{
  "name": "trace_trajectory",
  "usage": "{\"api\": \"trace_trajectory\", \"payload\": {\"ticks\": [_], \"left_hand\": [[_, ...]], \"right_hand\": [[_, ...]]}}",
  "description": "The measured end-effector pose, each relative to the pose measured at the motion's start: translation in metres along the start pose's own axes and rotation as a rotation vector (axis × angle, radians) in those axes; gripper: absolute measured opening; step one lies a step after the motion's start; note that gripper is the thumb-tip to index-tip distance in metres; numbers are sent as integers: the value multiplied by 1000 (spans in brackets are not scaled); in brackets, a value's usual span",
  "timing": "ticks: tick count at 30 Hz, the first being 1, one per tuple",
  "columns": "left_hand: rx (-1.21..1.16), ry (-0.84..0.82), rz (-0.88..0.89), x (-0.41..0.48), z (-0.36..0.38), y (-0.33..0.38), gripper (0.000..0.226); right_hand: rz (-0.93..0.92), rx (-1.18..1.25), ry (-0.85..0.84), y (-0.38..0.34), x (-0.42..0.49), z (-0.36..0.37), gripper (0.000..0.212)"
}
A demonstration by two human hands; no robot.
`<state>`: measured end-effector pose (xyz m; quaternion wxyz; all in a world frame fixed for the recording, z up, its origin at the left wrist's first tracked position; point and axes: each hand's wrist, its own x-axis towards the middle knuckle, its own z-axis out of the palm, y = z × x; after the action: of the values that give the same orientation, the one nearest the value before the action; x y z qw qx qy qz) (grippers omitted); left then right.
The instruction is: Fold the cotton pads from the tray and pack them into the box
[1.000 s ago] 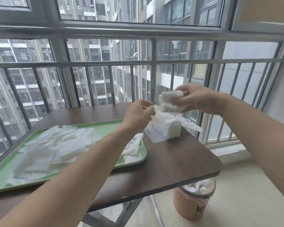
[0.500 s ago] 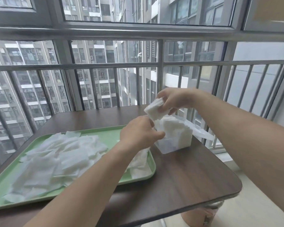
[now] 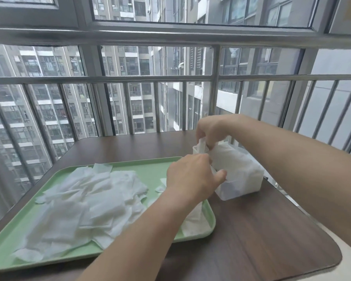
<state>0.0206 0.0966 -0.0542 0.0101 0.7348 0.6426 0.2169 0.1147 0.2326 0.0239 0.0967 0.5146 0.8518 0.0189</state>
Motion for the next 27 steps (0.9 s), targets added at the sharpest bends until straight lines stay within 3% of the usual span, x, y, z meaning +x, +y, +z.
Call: {"api": "trace_trajectory", "payload": {"ticks": [14, 21, 24, 27], "left_hand": [[-22, -11, 15, 1, 2, 1, 44], [-96, -38, -9, 0, -3, -1, 44], [-179, -56, -2, 1, -5, -5, 41], [-308, -76, -12, 2, -8, -10, 34]], "right_hand": [[-46, -120, 167, -4, 10, 26, 23], [-26, 72, 144, 2, -9, 12, 22], [-2, 189, 213, 4, -24, 4, 31], [-15, 294, 303, 1, -39, -3, 26]]}}
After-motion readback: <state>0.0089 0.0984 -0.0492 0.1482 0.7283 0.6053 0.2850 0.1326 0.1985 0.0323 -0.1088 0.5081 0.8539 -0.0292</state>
